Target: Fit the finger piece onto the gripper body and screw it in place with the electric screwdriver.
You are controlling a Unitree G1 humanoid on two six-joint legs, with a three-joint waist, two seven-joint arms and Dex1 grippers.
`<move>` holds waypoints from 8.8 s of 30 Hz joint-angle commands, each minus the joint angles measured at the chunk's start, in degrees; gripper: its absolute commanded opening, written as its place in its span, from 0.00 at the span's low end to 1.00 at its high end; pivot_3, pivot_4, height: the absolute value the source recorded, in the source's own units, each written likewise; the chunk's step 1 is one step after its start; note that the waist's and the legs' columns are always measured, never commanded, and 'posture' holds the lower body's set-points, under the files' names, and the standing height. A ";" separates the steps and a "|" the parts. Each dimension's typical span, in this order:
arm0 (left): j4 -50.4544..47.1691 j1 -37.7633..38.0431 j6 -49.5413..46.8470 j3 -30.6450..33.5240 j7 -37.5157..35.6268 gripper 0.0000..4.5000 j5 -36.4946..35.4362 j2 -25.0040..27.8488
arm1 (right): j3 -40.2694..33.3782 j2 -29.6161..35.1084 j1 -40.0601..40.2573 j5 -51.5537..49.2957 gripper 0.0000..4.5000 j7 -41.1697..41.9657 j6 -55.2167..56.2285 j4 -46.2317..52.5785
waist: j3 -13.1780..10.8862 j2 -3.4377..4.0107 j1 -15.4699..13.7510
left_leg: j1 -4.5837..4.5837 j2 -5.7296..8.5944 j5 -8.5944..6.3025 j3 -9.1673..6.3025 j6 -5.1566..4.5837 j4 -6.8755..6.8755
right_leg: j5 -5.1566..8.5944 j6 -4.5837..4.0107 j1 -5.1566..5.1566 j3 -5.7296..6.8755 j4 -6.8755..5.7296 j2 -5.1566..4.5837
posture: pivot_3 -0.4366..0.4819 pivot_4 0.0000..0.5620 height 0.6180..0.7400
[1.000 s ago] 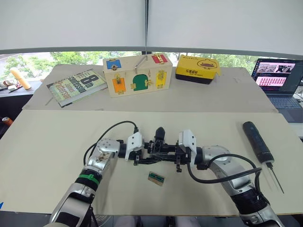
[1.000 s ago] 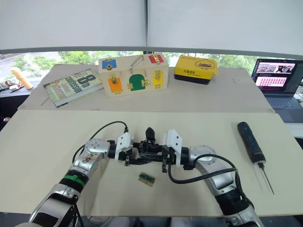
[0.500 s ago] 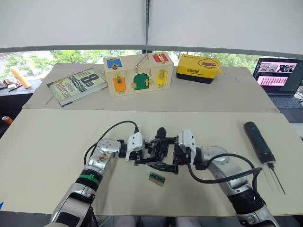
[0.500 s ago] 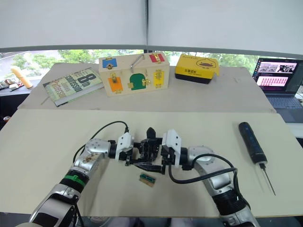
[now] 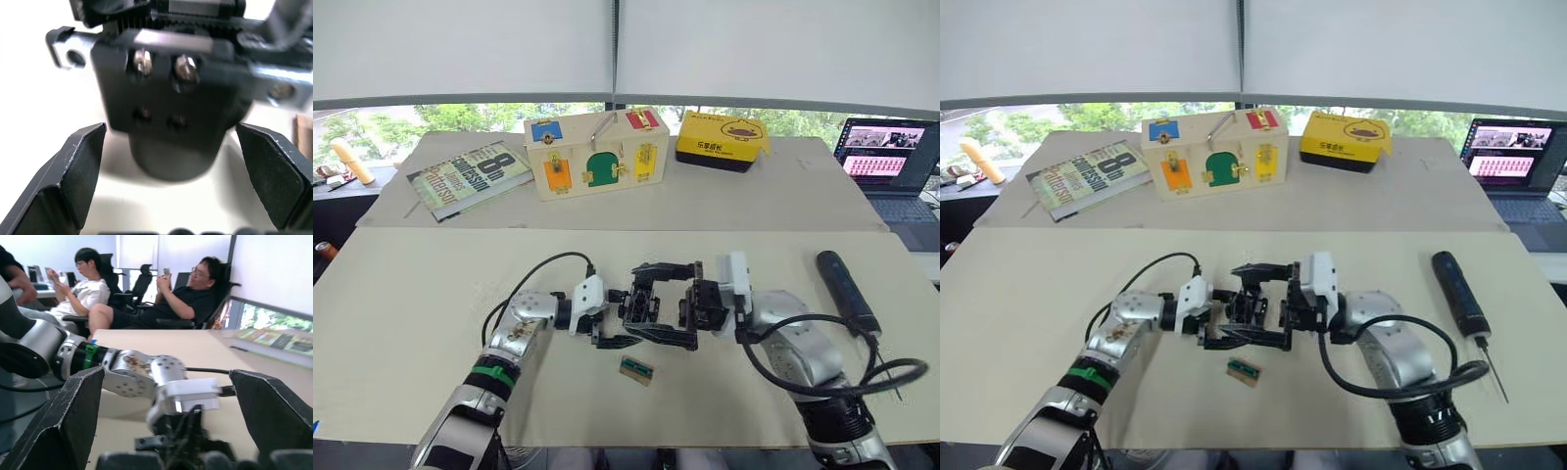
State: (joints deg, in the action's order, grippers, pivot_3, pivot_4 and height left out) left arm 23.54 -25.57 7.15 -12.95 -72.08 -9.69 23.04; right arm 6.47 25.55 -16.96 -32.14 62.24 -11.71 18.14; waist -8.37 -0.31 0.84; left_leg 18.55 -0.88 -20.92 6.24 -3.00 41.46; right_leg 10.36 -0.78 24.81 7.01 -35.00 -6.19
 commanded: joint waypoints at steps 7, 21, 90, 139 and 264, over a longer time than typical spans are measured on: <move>-13.08 9.72 -6.53 12.17 -5.00 0.99 -12.76 12.51 | -21.85 11.54 10.22 -7.87 1.00 -6.59 -5.15 10.12 | -0.13 0.05 -0.37 | 0.64 0.03 0.08 0.05 0.12 -0.12 | 0.01 -0.04 0.63 0.17 0.04 0.05 | 0.48 0.27 1.00; -33.42 10.85 -25.55 24.59 2.27 0.99 -29.39 19.27 | -54.11 3.61 40.63 -3.59 1.00 -14.58 6.80 1.80 | -0.30 0.14 -1.69 | 0.54 0.12 0.04 0.07 0.06 -0.12 | 0.17 0.23 0.39 -0.02 0.03 0.46 | 0.48 0.27 1.00; -40.67 20.27 -20.83 24.89 -2.57 1.00 -28.30 20.17 | -12.39 32.09 11.70 9.75 0.44 -5.88 -29.32 -7.07 | -0.67 0.54 -1.31 | -0.17 0.07 0.16 0.93 0.40 -0.61 | 0.25 0.07 0.45 -1.12 -0.03 0.98 | 0.48 0.27 1.00; -44.46 21.48 -19.42 18.49 -0.41 1.00 -26.97 19.24 | 33.79 39.58 -29.96 21.79 0.42 4.72 -63.51 -9.96 | -0.51 0.20 -0.21 | 0.85 0.01 0.17 0.27 0.41 0.16 | 0.16 -0.10 0.95 -0.09 -0.19 0.78 | 0.48 0.27 1.00; -21.87 19.50 -2.62 -5.90 4.80 1.00 -1.51 5.18 | -4.60 6.25 12.48 -5.43 0.42 3.21 -0.44 14.26 | -0.56 0.44 -3.17 | 0.45 0.15 -0.10 0.16 -0.30 0.27 | -0.05 0.18 0.25 0.06 0.00 -0.05 | 0.48 0.27 1.00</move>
State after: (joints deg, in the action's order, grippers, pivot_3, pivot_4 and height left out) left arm -0.52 -6.52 5.14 -17.30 -68.15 -12.86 28.71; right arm 3.14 31.79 -4.14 -35.72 65.64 -13.65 29.71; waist -8.93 0.13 -2.33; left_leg 19.01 -0.73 -21.02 6.40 -3.31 41.73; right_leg 10.31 -0.60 25.06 7.07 -35.00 -6.25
